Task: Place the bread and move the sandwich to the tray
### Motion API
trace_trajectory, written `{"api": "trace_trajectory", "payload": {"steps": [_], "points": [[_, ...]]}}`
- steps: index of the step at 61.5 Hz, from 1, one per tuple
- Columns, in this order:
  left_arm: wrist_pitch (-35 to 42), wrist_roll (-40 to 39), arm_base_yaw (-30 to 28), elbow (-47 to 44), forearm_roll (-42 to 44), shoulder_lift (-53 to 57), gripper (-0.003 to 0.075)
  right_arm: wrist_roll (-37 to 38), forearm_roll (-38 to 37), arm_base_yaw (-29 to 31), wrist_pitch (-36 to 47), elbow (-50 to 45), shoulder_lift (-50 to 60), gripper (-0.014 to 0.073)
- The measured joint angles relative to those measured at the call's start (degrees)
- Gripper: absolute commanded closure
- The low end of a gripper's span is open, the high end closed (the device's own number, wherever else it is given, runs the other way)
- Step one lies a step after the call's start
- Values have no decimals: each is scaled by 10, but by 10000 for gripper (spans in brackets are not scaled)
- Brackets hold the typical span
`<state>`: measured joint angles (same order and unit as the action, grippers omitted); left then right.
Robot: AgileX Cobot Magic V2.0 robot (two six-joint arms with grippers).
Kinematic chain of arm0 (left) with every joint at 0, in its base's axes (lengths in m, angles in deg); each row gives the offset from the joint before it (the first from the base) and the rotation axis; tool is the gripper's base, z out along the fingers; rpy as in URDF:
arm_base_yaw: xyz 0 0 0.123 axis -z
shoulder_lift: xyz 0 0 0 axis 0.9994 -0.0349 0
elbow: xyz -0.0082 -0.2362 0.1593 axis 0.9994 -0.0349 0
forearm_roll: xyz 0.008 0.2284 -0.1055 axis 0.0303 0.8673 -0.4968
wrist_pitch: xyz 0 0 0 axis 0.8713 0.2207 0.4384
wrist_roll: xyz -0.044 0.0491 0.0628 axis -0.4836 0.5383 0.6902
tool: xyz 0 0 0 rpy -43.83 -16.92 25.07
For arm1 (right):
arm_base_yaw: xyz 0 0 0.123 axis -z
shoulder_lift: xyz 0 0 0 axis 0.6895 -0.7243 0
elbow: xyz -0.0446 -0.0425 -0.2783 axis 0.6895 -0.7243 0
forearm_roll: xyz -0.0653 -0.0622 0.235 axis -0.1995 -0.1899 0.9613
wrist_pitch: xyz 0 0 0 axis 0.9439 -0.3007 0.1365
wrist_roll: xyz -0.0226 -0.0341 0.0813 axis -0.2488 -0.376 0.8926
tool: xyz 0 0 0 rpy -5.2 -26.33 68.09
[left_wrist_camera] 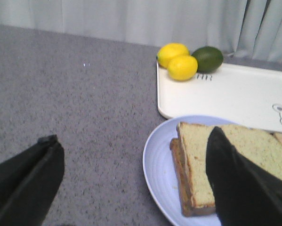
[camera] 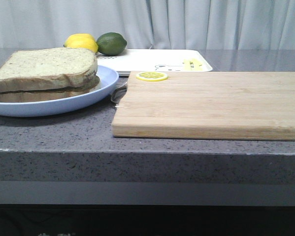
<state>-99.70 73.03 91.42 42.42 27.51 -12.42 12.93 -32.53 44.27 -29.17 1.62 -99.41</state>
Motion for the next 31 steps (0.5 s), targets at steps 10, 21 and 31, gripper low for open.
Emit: {"api": "trace_trajectory", "payload": {"steps": [10,21,31], "points": [[-113,0,0,64,-6,-99,120,0,0,0,0,0,0,654],[-204,0,0,157,-6,-242,120,0,0,0,0,0,0,654],[-228,0,0,226,-6,-356,120,0,0,0,0,0,0,654]]}}
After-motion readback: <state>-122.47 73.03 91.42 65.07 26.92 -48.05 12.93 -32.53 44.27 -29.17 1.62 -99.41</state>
